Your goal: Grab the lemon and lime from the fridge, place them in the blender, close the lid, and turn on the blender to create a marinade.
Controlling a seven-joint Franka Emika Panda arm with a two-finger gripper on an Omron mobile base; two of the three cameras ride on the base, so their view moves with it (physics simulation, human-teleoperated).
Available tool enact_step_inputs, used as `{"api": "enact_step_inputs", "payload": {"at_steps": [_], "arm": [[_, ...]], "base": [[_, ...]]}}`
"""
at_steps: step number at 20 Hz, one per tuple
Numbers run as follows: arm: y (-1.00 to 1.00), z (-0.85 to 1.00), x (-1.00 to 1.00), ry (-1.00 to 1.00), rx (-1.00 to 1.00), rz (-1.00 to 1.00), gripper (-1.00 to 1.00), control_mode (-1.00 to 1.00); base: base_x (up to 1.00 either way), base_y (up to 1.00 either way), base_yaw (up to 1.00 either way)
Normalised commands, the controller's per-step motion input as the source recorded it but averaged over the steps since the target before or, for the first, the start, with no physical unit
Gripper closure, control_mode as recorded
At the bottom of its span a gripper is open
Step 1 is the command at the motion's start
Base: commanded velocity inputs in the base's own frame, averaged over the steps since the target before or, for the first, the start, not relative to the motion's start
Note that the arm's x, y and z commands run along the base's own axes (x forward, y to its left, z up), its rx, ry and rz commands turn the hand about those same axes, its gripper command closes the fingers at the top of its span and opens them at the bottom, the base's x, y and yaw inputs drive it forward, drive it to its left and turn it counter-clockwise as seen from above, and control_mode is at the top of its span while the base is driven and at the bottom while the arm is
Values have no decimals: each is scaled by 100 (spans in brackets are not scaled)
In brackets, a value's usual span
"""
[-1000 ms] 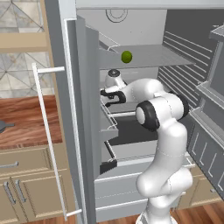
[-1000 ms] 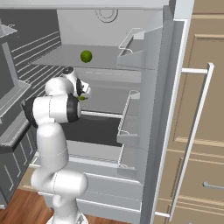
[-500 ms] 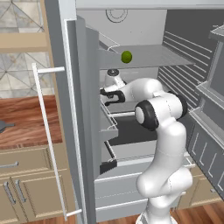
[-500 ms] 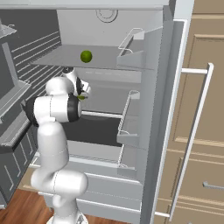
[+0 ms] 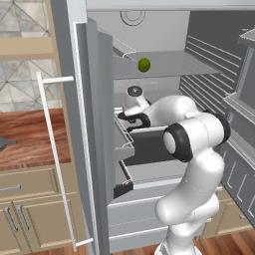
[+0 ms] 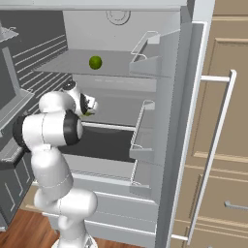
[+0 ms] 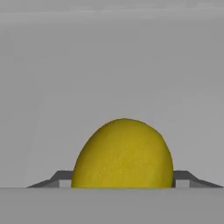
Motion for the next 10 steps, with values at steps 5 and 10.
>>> {"api": "enact_step_inputs", "payload": {"at_steps": [5,10], "arm": [[-20,6,-100,-11,0,3,100,-100],[-19,78,-97,-1,0,6,100,-100]], "base": [[0,0,0],[0,0,0]]}}
